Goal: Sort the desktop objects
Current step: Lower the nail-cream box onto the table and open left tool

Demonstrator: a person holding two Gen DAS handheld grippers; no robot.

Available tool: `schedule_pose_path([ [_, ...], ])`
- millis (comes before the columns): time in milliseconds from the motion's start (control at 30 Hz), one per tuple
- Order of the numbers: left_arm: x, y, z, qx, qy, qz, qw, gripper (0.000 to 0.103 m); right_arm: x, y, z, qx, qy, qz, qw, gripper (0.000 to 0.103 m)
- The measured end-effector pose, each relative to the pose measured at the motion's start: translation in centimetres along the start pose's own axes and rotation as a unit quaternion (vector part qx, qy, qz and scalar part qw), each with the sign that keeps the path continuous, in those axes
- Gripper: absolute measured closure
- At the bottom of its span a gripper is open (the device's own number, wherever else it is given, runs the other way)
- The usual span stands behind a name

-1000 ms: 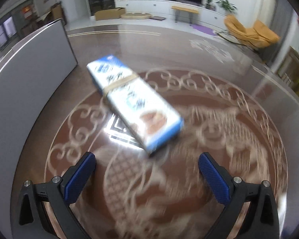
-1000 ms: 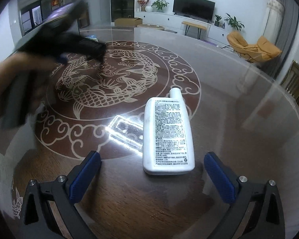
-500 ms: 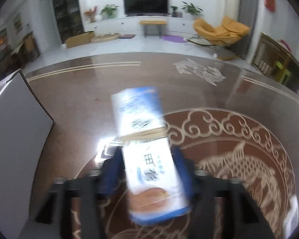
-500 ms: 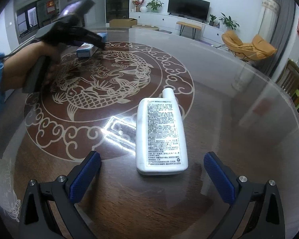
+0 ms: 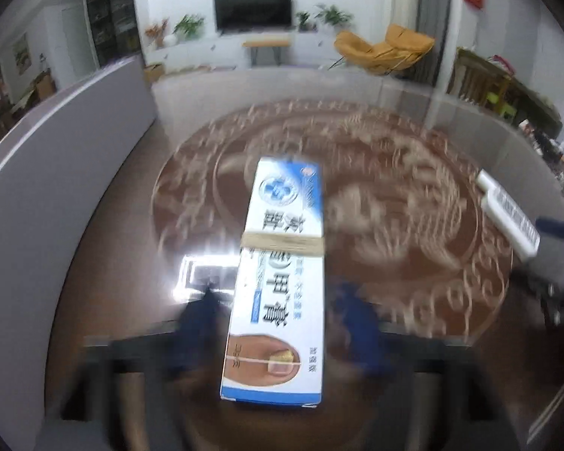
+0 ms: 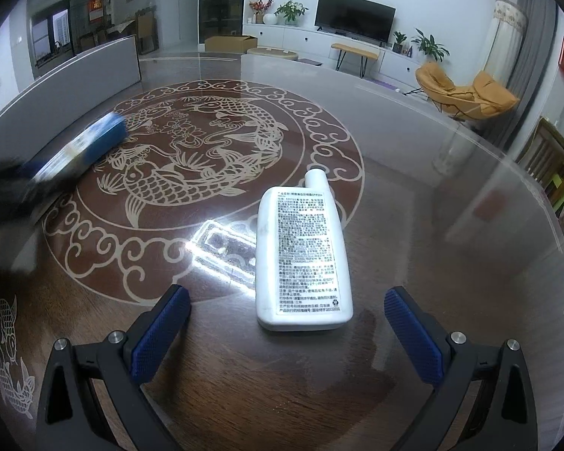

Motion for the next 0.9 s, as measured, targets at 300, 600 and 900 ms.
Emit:
schedule_pose_path([
  [300,0.43,0.01,0.46,-0.004,0.003,-0.005,1.0000,0.000,-0.05,0.38,-0.08,-0.004,-0.001,-0.002,1.000,0.000],
  [600,0.53,0.05,0.39,-0.005,0.003,-0.005,1.0000,0.000,-0.04,0.29,-0.16,-0.002,0.000,0.001,1.000,0.000],
  [900,0.54,0.07,0.43,-0.005,0.003,-0.005,1.0000,0.000,-0.13,0.19,-0.21,-0.002,0.000,0.000,1.000,0.000],
])
Point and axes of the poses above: each gripper's, at about its wrist camera, not at the fingertips, and x roughly the way its jaws point, y to its left, z to its top, the point moved 3 cm from there along x, roughly the way its jaws point, and after that the axes turned 3 degrees about z, right-handed, at the moved point
